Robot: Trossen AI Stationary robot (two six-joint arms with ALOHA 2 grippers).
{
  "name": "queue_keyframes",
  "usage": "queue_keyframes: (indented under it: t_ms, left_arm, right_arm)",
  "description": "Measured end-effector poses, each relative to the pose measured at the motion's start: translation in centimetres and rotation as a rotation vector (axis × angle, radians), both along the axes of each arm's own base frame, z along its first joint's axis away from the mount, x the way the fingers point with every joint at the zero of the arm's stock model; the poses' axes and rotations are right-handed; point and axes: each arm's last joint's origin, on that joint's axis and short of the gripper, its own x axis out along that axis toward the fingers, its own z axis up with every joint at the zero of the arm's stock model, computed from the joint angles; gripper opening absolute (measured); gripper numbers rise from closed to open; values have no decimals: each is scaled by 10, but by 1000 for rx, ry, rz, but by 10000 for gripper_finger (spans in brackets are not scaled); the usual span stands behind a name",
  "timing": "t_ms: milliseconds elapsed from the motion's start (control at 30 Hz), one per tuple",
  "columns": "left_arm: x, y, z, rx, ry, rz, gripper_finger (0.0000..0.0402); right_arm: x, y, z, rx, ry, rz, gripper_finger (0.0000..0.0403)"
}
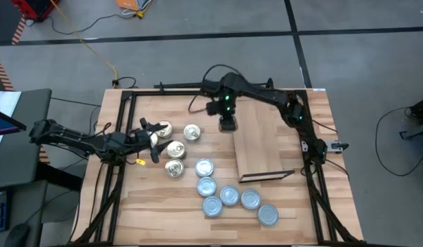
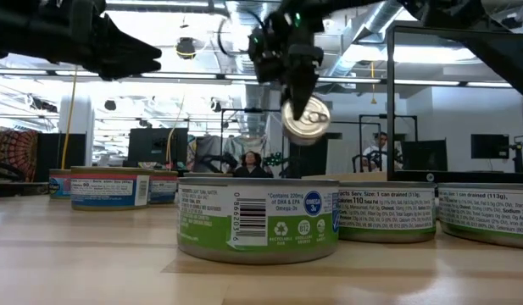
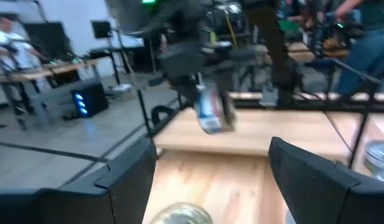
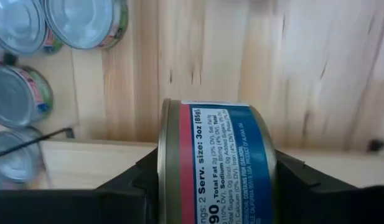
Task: Stack canned seafood by type on shelf
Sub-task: Put the blue-pink tuna can on the shelf
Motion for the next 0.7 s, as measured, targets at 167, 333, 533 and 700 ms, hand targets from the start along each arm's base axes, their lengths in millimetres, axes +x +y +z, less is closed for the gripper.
queue_keyframes:
  t_ms: [167,333,533,700]
  left_arm:
    - [0,-1,-2,0,18,-25,300]
    - [0,-1,-3,16,36,-24,300]
    - [0,-1,-3,24,38,-24,300]
    - [0,-1,-2,27,34,-23,300]
  right_arm:
    - [-29,-14,-12,128,64,-103,204]
    - [-55,-14,-20,149,48,-164,212]
    - [-87,-17,-32,128,-19,-249,235]
    - [-103,-27,-41,116,-46,-334,230]
